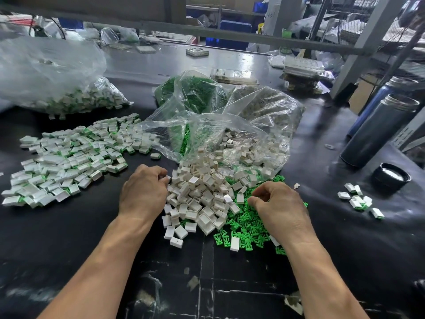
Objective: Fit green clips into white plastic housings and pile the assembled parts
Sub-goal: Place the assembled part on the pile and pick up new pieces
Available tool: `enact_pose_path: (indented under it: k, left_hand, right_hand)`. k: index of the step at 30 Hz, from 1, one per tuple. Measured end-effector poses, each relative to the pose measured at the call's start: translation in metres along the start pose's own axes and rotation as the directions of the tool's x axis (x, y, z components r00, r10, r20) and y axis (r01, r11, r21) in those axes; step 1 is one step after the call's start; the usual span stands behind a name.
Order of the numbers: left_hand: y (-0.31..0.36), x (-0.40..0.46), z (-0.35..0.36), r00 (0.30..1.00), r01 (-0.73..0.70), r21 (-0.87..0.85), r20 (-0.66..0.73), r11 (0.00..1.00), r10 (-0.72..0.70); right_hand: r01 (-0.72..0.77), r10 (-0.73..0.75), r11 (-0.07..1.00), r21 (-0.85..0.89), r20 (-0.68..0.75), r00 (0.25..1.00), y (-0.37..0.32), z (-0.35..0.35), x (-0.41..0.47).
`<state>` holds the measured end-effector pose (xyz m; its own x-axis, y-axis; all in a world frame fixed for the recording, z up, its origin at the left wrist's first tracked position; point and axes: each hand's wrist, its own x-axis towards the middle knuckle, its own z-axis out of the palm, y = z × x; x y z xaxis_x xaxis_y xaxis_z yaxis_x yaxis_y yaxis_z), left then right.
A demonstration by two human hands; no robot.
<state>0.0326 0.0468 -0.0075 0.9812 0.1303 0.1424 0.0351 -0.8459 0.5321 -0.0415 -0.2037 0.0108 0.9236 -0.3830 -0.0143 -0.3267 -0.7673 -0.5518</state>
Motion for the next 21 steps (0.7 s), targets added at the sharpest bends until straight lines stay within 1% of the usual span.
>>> enact_pose_path:
  k: [3,6,13,21]
  left_hand:
    - [-0.001,0.001,0.001,1.000,-0.004,0.020,0.020,1.000,0.004]
    - [-0.001,0.001,0.003,1.000,-0.013,-0.031,0.028,0.999,0.013]
    - [0.002,-0.002,0.005,1.000,-0.018,-0.113,-0.007,0.993,0.018]
    - [0.006,-0.007,0.004,0.998,-0.037,-0.195,-0.062,0.980,0.025]
  right_hand:
    - [-0.005,0.005,1.000,-0.003,-0.002,1.000,0.000,-0.002,0.000]
    - [0.011,-0.010,0.999,-0.042,0.016,1.000,0.000,-0.001,-0.001]
    - [0.024,-0.025,0.999,-0.043,-0.032,0.999,0.000,0.004,0.001]
    - [0.022,-0.029,0.996,-0.091,-0.078,0.997,0.000,0.010,0.004]
